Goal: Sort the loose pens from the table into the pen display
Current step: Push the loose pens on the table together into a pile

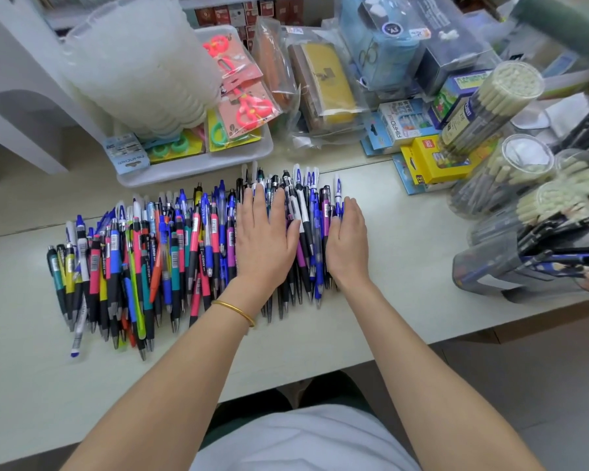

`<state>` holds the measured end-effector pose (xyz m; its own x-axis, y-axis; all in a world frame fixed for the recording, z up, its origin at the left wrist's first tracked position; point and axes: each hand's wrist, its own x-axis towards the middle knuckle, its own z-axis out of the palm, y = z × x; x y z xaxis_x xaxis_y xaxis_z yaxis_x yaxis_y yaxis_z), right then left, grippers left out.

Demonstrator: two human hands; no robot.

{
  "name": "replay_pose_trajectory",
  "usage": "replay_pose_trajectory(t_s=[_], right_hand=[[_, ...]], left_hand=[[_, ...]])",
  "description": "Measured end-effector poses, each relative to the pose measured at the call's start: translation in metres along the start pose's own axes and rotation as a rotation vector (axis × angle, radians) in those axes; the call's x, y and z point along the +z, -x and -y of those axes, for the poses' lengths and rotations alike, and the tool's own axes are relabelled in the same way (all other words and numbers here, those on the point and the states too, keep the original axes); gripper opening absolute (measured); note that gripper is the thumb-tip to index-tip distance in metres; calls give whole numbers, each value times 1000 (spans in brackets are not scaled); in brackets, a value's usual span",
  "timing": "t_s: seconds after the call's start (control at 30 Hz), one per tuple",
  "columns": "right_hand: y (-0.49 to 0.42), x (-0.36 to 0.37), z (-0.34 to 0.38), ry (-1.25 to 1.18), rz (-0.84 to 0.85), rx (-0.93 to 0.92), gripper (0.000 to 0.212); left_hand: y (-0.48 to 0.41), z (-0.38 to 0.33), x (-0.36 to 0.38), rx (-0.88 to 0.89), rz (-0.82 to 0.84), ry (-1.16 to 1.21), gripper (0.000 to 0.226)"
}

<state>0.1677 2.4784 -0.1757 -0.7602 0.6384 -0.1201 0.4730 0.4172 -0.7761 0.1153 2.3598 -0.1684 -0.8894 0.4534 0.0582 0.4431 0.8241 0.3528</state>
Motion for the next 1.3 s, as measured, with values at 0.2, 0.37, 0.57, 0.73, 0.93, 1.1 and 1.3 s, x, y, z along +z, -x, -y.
replay_pose_trajectory(t_s=[0.2, 0.37, 0.57, 0.73, 0.93, 1.1, 1.3], right_hand=[[7, -3, 7, 85, -24, -96, 47], [30, 12, 51, 72, 25, -351, 45], [55, 46, 90, 27, 187, -524, 44], [84, 87, 128, 66, 280, -621, 43], [105, 135, 158, 122, 214, -652, 43], [120, 168, 174, 195, 71, -570, 42], [128, 182, 180, 236, -47, -479, 37]], left_hand=[[5, 1, -9, 40, -34, 85, 53], [8, 15, -35, 35, -203, 111, 43], [37, 65, -74, -173, -402, 115, 38], [84, 149, -98, -455, -506, 77, 36], [106, 221, -103, -746, -323, 234, 46], [93, 232, -95, -622, -34, 197, 87], [74, 243, -91, -502, -2, 104, 84]])
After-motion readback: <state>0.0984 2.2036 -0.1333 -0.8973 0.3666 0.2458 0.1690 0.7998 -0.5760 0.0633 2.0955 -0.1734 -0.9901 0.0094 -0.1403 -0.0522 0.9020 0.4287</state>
